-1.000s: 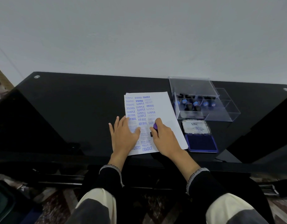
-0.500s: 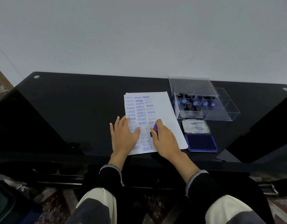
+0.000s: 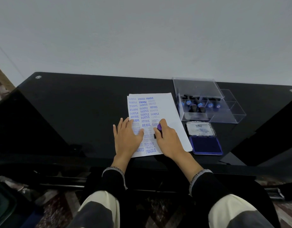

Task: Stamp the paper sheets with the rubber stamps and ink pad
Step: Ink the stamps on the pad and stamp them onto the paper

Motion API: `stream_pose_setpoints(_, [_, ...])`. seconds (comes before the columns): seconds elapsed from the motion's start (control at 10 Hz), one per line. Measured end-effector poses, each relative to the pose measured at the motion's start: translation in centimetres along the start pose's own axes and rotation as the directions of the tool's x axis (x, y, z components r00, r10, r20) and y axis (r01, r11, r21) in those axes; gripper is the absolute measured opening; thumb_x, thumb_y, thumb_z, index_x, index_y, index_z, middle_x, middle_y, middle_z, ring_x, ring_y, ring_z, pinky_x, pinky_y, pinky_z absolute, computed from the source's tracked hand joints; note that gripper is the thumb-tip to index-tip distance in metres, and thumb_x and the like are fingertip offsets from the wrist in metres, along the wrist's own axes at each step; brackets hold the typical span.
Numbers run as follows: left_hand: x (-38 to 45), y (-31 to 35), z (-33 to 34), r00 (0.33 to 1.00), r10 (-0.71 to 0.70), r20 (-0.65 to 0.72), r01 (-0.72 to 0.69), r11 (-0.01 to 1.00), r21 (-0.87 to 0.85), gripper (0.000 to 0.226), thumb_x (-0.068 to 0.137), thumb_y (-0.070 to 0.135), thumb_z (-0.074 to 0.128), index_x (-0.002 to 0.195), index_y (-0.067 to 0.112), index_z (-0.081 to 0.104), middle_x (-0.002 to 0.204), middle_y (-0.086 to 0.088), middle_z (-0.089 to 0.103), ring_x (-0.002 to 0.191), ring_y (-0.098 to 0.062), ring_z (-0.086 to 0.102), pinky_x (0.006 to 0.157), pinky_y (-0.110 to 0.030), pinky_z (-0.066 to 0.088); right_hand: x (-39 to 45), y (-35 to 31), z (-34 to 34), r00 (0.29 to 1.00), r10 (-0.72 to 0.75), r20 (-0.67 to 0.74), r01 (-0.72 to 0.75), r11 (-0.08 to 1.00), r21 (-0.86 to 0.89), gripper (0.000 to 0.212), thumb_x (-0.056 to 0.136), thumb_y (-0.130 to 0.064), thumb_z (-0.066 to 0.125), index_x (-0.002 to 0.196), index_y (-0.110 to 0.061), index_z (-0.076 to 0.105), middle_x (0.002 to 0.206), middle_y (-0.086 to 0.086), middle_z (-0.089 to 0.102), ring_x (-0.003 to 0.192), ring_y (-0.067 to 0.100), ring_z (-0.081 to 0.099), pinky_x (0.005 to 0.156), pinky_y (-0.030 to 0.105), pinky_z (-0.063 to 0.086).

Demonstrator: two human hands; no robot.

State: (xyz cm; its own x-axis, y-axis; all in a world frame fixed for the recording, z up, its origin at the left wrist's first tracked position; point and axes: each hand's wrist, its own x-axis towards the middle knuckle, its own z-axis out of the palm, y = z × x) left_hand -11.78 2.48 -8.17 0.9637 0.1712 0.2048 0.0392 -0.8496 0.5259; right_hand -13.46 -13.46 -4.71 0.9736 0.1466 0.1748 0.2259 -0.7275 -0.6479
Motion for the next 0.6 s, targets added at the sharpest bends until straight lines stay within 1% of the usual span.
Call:
stream_pose_setpoints(0.1, [0.03,0.05,-0.02,1.0,-0.003,0.005,0.003,1.0,0.003,0.063,0.092,0.048,0.055,0.142,0.013,0.043,0.153,0.0,0.036,0.148,-0.018,0.014,0.12,-0.043,0.001,-0.02,0.03,0.06,1.0,0.001,-0.01,-0.001,1.0,0.017,0.017,0.1,-0.023,0.043,0.09,-0.016,0.032,0.073,-0.003,0.046,0.062,0.02,0.046,0.057,0.034,0.038])
stream_pose_setpoints(0.2, [0.01,0.09,-0.08,1.0,-0.003,0.003,0.003,1.0,0.003,0.063,0.092,0.048,0.055,0.142,0.013,0.043,0.153,-0.001,0.036,0.148,-0.018,0.015,0.12,-0.043,0.001,0.01,0.06,0.07,1.0,-0.007,-0.002,0.007,1.0,-0.01,0.017,0.1,-0.024,0.043,0.09,-0.016,0.031,0.071,-0.005,0.044,0.06,0.016,0.044,0.054,0.032,0.035])
stream_pose_setpoints(0.4, [-0.07,0.09,-0.17,1.0,-0.005,0.005,0.005,1.0,0.007,0.063,0.092,0.048,0.055,0.143,0.013,0.042,0.154,-0.001,0.035,0.148,-0.018,0.014,0.12,-0.043,0.0,0.04,-0.01,-0.1,0.999,-0.046,0.014,0.048,0.992,-0.114,0.016,0.1,-0.026,0.041,0.093,-0.017,0.03,0.068,-0.007,0.041,0.055,0.008,0.039,0.047,0.023,0.025])
stream_pose_setpoints(0.5, [-0.07,0.14,-0.16,1.0,-0.006,0.007,0.006,1.0,0.007,0.063,0.092,0.048,0.055,0.143,0.013,0.042,0.154,-0.001,0.035,0.148,-0.018,0.014,0.12,-0.043,0.0,-0.07,-0.09,-0.18,0.999,-0.048,0.017,0.05,0.989,-0.143,0.015,0.101,-0.026,0.04,0.094,-0.018,0.029,0.068,-0.006,0.041,0.055,0.007,0.039,0.047,0.021,0.024])
stream_pose_setpoints(0.6, [-0.09,0.17,-0.17,1.0,-0.003,0.005,0.003,1.0,0.006,0.062,0.092,0.048,0.056,0.142,0.013,0.043,0.153,-0.001,0.036,0.148,-0.018,0.015,0.12,-0.043,0.001,-0.01,0.0,-0.14,0.999,-0.036,0.017,0.038,0.992,-0.122,0.015,0.1,-0.026,0.04,0.094,-0.018,0.029,0.068,-0.005,0.042,0.055,0.008,0.04,0.047,0.021,0.024])
